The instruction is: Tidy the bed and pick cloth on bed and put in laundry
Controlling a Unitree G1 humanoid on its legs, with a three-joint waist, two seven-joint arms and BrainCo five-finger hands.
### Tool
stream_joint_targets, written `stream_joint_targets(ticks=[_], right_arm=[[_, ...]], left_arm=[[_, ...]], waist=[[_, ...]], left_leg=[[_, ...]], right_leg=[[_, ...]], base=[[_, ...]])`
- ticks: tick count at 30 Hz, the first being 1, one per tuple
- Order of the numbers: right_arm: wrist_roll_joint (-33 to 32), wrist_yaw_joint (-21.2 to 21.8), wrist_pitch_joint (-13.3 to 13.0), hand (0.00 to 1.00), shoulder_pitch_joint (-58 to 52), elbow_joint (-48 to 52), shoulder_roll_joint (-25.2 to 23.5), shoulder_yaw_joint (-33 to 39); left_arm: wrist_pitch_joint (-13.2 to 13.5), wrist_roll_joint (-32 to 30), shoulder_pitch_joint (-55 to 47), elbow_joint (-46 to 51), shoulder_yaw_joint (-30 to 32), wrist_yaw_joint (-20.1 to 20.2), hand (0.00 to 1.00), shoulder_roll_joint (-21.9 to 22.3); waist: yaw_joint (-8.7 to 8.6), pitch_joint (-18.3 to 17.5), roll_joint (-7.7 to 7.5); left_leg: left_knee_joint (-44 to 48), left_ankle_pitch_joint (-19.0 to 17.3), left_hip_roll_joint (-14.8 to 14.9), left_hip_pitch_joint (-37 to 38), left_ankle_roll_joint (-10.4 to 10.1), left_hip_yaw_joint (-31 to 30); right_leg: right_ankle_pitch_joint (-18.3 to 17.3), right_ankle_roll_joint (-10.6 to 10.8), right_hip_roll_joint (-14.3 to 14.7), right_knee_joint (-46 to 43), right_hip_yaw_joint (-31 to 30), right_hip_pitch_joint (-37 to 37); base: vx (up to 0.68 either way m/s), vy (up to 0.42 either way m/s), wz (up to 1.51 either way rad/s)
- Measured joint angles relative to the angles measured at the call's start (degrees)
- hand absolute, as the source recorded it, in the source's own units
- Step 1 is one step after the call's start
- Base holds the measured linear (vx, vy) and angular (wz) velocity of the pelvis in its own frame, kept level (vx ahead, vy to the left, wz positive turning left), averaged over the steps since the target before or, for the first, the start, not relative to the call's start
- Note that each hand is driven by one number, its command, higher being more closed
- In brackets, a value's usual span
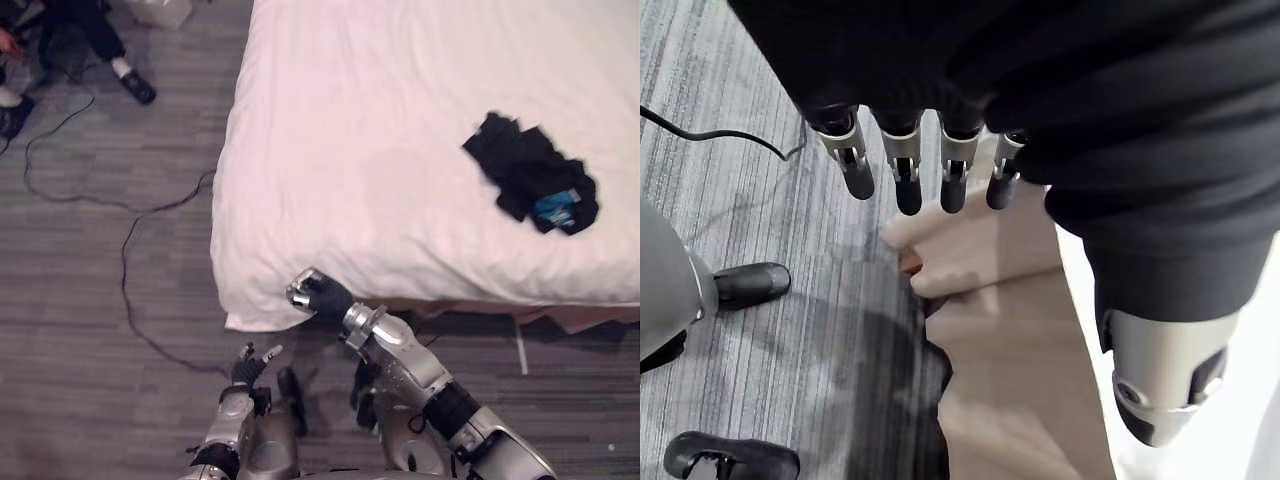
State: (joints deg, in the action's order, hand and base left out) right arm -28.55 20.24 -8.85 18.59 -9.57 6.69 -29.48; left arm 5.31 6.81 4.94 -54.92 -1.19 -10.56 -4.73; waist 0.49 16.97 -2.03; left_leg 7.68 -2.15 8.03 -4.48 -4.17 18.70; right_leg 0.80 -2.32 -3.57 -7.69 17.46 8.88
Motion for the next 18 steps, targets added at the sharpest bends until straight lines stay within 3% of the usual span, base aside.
stream_joint_targets(ticks=[4,7,9,10,11,12,15,18], right_arm=[[-6.0,-0.2,-0.2,1.00,1.0,7.0,0.0,6.3],[-5.4,-4.0,1.2,1.00,6.8,5.4,0.1,8.5],[-4.6,-7.5,2.1,1.00,15.2,1.1,0.6,11.2],[-4.6,-9.2,2.2,1.00,21.3,-2.9,1.0,14.0],[-4.6,-10.0,2.2,1.00,23.3,-4.8,1.5,15.1],[-4.6,-11.6,2.1,1.00,27.6,-9.5,3.2,17.0],[-4.7,-15.4,2.6,1.00,30.7,-13.9,7.3,21.7],[-5.9,-19.0,2.7,1.00,30.7,-13.9,9.1,24.9]], left_arm=[[-1.2,0.0,-2.1,-1.9,-1.0,-0.8,0.00,-0.2],[-1.5,-0.2,-1.3,-1.8,-1.0,-0.7,0.00,-0.9],[-1.7,0.0,1.2,-1.0,-1.0,-0.7,0.00,-1.4],[-1.7,0.4,3.1,-0.1,-1.0,-0.6,0.00,-1.2],[-1.7,0.4,3.8,0.1,-1.0,-0.6,0.00,-1.0],[-1.5,1.1,5.3,0.1,-1.2,-0.6,0.00,-0.6],[-1.1,2.7,6.7,1.3,-1.5,0.4,0.00,-0.4],[-1.1,3.9,5.7,4.5,-1.2,0.6,0.00,0.1]], waist=[[0.12,-3.1,-0.31],[0.26,-1.9,0.00],[0.34,2.5,1.04],[0.38,5.3,2.35],[0.44,5.9,3.08],[0.63,6.8,4.75],[2.13,9.8,7.10],[2.00,11.3,7.53]], left_leg=[[-1.3,0.0,-0.2,2.8,0.0,0.2],[0.4,-0.1,-0.7,0.9,0.2,-0.6],[3.6,-0.6,-0.8,-2.1,0.9,-1.6],[6.6,-1.1,-1.0,-6.0,1.6,-2.3],[7.9,-1.3,-1.1,-8.0,1.9,-2.7],[10.5,-2.1,-1.3,-12.6,2.6,-3.2],[12.8,-2.6,-2.5,-18.7,2.9,-3.8],[16.2,-2.7,-3.0,-23.6,3.1,-3.8]], right_leg=[[0.7,0.5,0.5,2.4,-0.4,-3.2],[0.8,0.5,-0.1,0.9,-0.2,-1.7],[0.4,0.8,-1.1,-2.2,-0.2,1.0],[0.2,0.8,-2.2,-5.2,-0.1,4.5],[0.0,0.8,-2.6,-6.4,0.0,6.2],[-0.8,1.1,-3.4,-9.2,0.3,10.6],[-1.3,1.3,-5.9,-14.1,-0.2,17.8],[-3.4,0.8,-8.4,-20.1,-0.3,23.7]], base=[[0.10,0.041,-0.04],[-0.04,0.051,0.10],[-0.20,0.057,0.19],[-0.23,0.052,0.18],[-0.32,0.060,0.30],[-0.32,0.058,0.27],[-0.25,0.047,0.20],[-0.15,0.011,0.21]])
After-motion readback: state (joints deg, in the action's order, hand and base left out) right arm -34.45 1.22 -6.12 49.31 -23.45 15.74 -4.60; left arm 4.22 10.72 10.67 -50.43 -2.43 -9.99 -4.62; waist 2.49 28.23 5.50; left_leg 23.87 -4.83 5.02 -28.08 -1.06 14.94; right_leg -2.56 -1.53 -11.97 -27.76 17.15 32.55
